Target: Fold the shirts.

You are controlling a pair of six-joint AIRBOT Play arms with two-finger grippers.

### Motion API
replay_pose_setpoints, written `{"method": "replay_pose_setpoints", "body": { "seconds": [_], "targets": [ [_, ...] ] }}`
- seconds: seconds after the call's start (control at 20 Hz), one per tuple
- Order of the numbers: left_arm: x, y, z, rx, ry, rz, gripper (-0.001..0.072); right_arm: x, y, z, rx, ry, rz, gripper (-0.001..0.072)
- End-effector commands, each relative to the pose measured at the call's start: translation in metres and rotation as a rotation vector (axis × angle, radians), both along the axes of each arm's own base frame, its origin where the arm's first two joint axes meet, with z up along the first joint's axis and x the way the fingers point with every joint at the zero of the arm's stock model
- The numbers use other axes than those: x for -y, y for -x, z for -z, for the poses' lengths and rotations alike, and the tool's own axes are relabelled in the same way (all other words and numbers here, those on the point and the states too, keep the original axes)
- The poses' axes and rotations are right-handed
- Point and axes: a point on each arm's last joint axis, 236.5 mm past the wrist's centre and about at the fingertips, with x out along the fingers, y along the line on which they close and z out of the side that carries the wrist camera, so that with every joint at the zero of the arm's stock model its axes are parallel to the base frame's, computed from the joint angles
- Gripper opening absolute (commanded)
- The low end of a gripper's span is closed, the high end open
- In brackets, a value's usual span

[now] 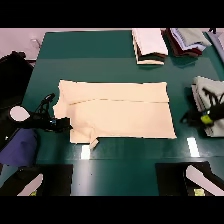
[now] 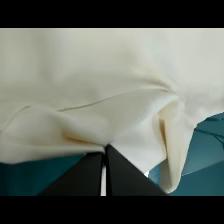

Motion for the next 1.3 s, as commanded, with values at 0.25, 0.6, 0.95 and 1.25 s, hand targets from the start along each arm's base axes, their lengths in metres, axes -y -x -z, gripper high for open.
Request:
{"method": "replay_pose_setpoints", "body": {
  "seconds": [0.25,0.6,0.95,1.25],
  "targets": [
    [0.000,-0.004,-0.004,0.017,-0.004,0.005,0.0025,-0.055,0.018,0.054,-0.059,-0.227,0.090,0.0429],
    [-0.008,0.018,-0.030,0.043,-0.053,0.101,0.0022,-0.050,-0.006,0.005,0.096,-0.044,-0.154,0.0015],
    [-0.009,0.065,-0.073,0.065,-0.053,0.164,0.0023,-0.015,0.019,-0.058,0.179,0.176,-0.205,0.0014],
    [-0.024,-0.043,-0.076,0.232,-0.158,0.110,0.0025,-0.017,-0.060,-0.070,0.275,0.187,-0.235,0.0014]
  ]
}}
